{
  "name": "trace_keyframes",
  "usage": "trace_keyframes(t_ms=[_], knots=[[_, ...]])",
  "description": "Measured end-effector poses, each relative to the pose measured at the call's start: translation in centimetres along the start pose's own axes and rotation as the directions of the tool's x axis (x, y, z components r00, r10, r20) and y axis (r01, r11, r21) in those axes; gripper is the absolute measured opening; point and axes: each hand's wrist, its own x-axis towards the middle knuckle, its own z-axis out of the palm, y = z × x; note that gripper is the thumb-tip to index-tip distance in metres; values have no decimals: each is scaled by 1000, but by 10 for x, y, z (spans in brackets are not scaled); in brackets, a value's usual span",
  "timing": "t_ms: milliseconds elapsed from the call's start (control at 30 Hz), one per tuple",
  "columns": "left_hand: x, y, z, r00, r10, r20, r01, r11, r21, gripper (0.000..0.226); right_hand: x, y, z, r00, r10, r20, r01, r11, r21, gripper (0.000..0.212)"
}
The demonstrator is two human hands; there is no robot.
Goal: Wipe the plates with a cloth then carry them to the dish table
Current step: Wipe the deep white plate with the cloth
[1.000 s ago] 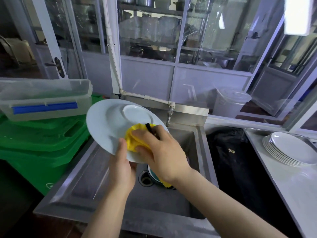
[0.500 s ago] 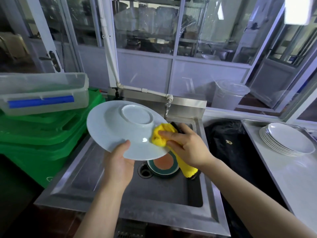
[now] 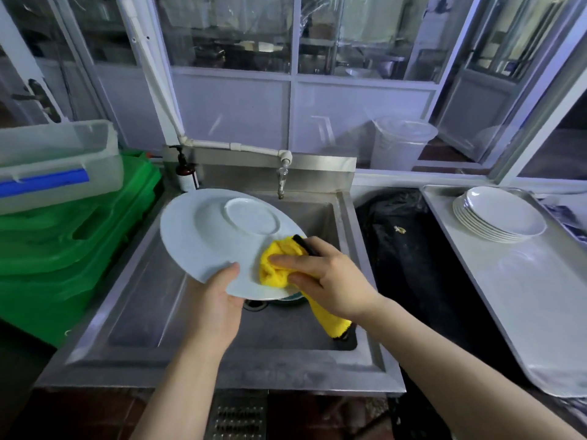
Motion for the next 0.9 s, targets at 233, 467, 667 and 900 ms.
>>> trace_keyframes(t_ms=[233, 467, 667, 900], knots=[[-1, -14, -9, 994, -95, 46, 90, 991, 99, 47, -61, 79, 0, 933, 349, -91, -356, 931, -83, 37], [-3, -31, -15, 977, -204, 65, 192, 968, 163, 47, -138, 139, 43, 783, 611, 119, -569, 780, -260, 43], [-2, -34, -25, 971, -238, 34, 228, 956, 182, 50, -159, 147, 76, 708, 675, 210, -589, 727, -353, 49], [3, -26, -37, 966, -259, -19, 258, 947, 190, 37, -157, 144, 77, 656, 732, 184, -639, 668, -381, 49]])
